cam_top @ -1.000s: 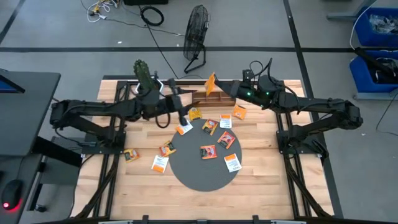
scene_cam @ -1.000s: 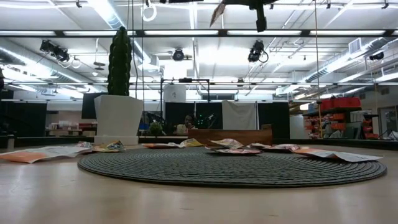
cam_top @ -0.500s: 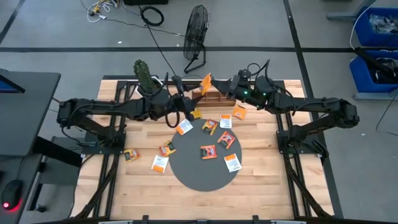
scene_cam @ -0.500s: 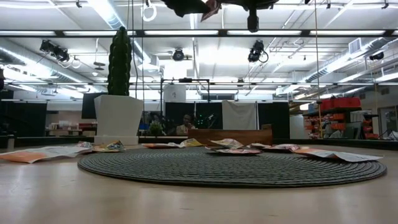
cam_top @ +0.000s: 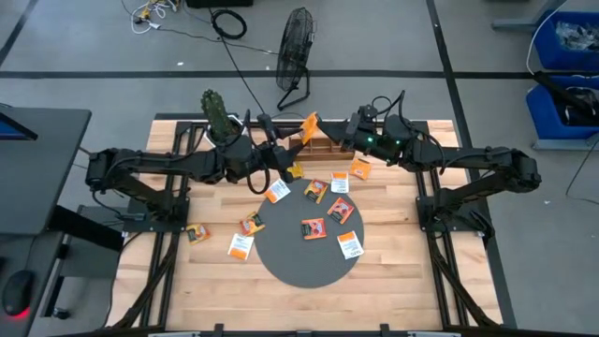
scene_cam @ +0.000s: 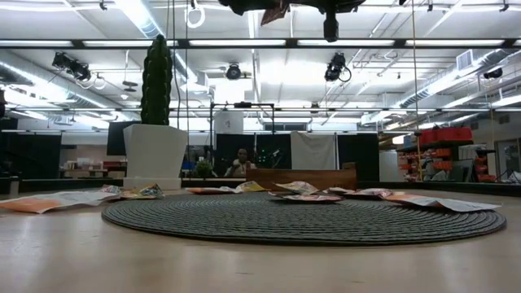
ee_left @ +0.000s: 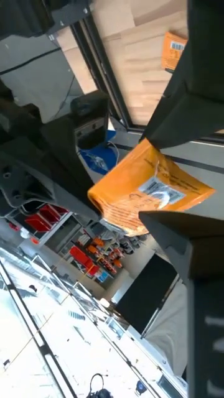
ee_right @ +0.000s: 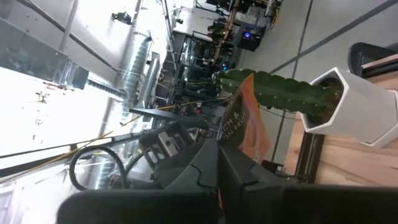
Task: Pick & Place Tea
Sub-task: Put the yellow tea bag into the right section of the wooden organizer
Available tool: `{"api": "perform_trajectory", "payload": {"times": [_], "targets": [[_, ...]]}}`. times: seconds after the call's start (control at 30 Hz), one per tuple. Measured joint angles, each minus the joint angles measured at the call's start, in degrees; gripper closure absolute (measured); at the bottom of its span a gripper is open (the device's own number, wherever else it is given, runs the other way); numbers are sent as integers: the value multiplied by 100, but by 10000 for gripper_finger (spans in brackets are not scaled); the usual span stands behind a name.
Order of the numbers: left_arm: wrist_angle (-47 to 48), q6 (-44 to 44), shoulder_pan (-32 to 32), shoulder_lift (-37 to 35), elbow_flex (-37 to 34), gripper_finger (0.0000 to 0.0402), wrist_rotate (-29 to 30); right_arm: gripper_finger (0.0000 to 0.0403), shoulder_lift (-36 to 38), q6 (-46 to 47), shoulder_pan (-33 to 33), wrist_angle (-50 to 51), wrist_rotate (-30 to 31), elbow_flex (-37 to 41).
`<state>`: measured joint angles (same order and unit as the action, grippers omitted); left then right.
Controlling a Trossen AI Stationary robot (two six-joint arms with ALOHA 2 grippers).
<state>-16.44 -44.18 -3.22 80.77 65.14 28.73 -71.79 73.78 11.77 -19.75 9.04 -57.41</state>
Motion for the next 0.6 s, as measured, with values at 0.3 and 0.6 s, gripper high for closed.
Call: {"api": "perform_trajectory", "payload": {"times": [0.3, 0.6], "targets": [[1, 0, 12, 0, 0, 349, 20, 403, 1, 56, -26, -2, -140, 0], [33, 776, 35, -67, -4, 381, 52, 354, 175, -1542, -25, -273, -430, 0]]}}
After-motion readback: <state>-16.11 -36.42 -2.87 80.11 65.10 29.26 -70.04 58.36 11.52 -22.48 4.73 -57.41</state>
